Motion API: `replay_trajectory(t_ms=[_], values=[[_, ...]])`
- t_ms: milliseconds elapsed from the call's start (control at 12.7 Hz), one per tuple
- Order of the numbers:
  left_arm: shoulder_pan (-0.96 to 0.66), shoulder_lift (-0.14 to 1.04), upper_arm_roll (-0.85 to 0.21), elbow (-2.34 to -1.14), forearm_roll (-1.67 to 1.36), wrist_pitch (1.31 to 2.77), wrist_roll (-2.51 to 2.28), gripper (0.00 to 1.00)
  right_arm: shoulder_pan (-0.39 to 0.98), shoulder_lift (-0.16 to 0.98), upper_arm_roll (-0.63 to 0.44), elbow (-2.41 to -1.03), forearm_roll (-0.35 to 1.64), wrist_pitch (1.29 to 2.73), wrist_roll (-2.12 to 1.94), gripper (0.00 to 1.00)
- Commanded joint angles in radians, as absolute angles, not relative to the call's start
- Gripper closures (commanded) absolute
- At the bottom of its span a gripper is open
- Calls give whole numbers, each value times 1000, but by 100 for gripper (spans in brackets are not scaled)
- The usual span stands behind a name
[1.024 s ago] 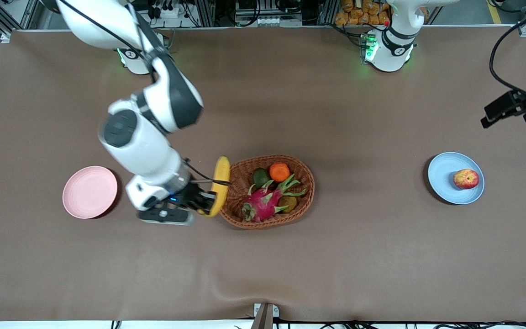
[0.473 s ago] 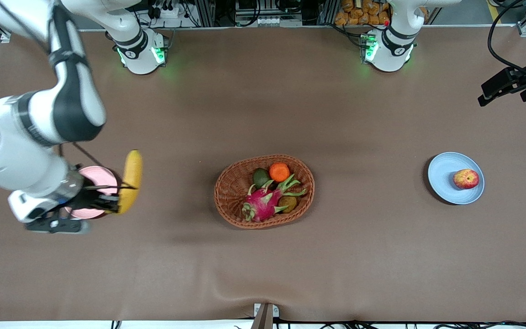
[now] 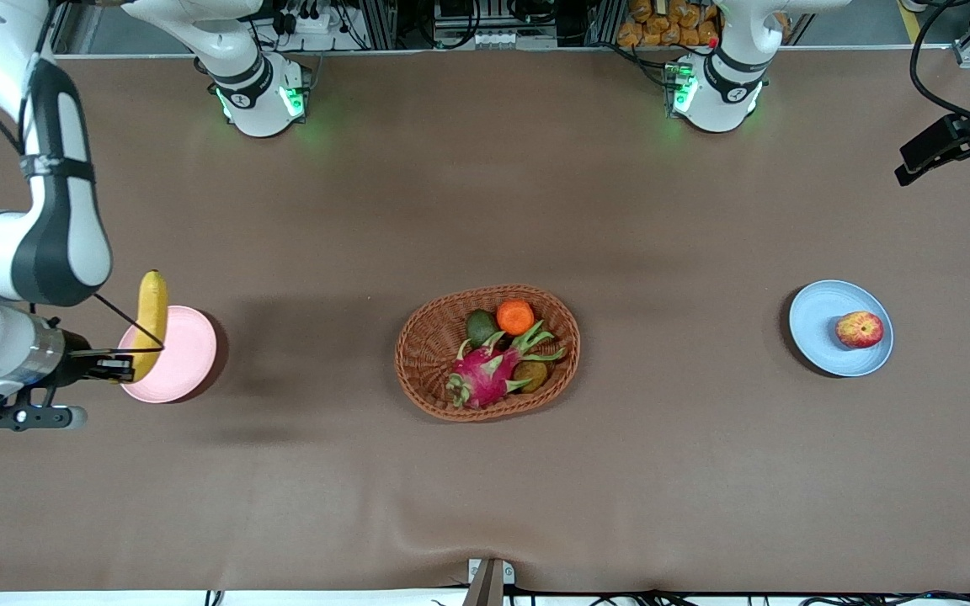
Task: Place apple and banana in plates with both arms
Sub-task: 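Lift the banana with the right gripper and carry it to the pink plate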
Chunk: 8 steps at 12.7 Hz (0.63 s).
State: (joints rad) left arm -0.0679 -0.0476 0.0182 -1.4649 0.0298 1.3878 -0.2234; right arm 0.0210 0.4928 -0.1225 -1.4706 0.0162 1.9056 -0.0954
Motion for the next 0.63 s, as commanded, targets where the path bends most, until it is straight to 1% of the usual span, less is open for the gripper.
replay_trajectory(t_ms=[0, 79, 394, 552], values=[[-81, -44, 21, -1434, 35, 1374, -238, 0, -27, 553, -101, -1477, -5, 1977, -143, 100], [-77, -41, 21, -1436, 25, 1394, -218, 0, -40, 581, -101, -1477, -3, 2012, -164, 100], [-86, -40, 8, -1436, 23, 1396, -210, 0, -40, 644, -98, -1506, 8, 2060, -175, 100], [-90, -35, 3, -1434, 25, 1396, -212, 0, -41, 653, -98, -1545, 9, 2155, -175, 100]])
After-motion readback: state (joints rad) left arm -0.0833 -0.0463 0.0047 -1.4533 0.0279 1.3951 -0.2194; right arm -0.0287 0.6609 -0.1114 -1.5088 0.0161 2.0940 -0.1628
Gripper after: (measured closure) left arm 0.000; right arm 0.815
